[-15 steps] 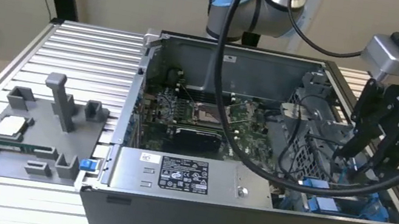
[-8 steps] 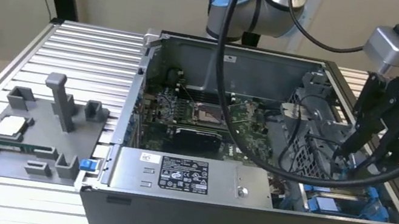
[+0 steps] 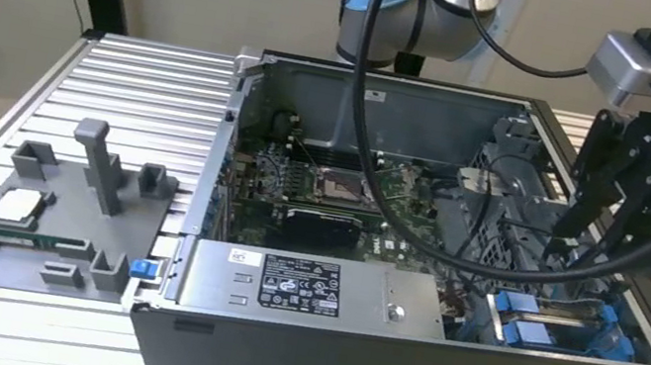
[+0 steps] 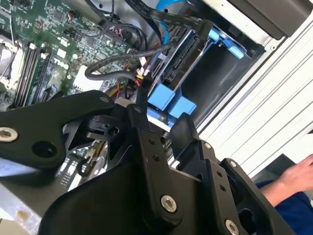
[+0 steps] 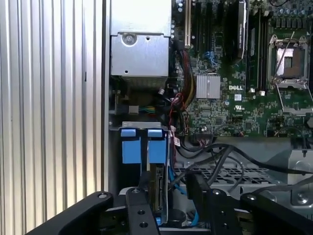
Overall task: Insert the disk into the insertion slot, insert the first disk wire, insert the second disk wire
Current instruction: 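Insert the first disk wire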
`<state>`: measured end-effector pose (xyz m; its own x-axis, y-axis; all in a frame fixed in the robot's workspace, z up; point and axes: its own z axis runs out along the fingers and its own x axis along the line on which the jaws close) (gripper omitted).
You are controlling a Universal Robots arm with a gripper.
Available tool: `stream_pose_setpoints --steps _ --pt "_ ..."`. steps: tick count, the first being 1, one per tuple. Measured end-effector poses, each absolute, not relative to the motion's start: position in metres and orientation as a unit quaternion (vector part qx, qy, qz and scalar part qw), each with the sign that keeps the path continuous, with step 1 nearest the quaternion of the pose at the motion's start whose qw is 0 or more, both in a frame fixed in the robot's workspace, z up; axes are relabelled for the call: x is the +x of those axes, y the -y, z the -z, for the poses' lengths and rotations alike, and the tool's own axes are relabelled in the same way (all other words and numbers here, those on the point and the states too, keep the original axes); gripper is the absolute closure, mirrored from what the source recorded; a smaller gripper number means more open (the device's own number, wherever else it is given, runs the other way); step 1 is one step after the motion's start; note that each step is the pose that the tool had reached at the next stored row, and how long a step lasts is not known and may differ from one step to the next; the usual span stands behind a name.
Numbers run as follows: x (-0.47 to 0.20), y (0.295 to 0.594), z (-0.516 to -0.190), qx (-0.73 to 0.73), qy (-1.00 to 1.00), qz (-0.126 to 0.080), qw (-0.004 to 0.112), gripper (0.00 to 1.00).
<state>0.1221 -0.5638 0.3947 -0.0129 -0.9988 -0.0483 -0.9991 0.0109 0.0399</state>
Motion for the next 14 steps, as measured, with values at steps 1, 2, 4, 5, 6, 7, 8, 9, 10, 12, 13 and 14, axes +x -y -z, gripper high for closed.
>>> stream_pose_setpoints --steps 1,2,4,5,6,7,8,9,10,12,13,14 --pt "0.122 0.5623 -0.3943 -0.703 -0.71 -0.031 0.003 0.0" --pt "0.122 0.5611 -0.3937 -0.704 -0.709 -0.031 0.004 0.0" --pt "0.122 0.5597 -0.3921 -0.707 -0.707 -0.031 0.005 0.0" --pt "0.1219 0.5593 -0.3912 -0.709 -0.705 -0.03 0.006 0.0" --pt "0.1218 0.5591 -0.3903 -0.711 -0.703 -0.028 0.008 0.0" --pt "0.1217 0.5589 -0.3893 -0.712 -0.702 -0.027 0.009 0.0" --pt "0.1213 0.5588 -0.3885 -0.713 -0.701 -0.025 0.012 0.0" --pt "0.1206 0.5587 -0.3881 -0.713 -0.701 -0.024 0.014 0.0" --pt "0.1198 0.5586 -0.3878 -0.713 -0.701 -0.024 0.017 0.0" --pt "0.1179 0.5585 -0.3872 -0.712 -0.701 -0.025 0.021 0.0" --pt "0.1169 0.5585 -0.3867 -0.712 -0.702 -0.025 0.022 0.0" --pt "0.1158 0.5585 -0.3863 -0.711 -0.702 -0.025 0.023 0.0"
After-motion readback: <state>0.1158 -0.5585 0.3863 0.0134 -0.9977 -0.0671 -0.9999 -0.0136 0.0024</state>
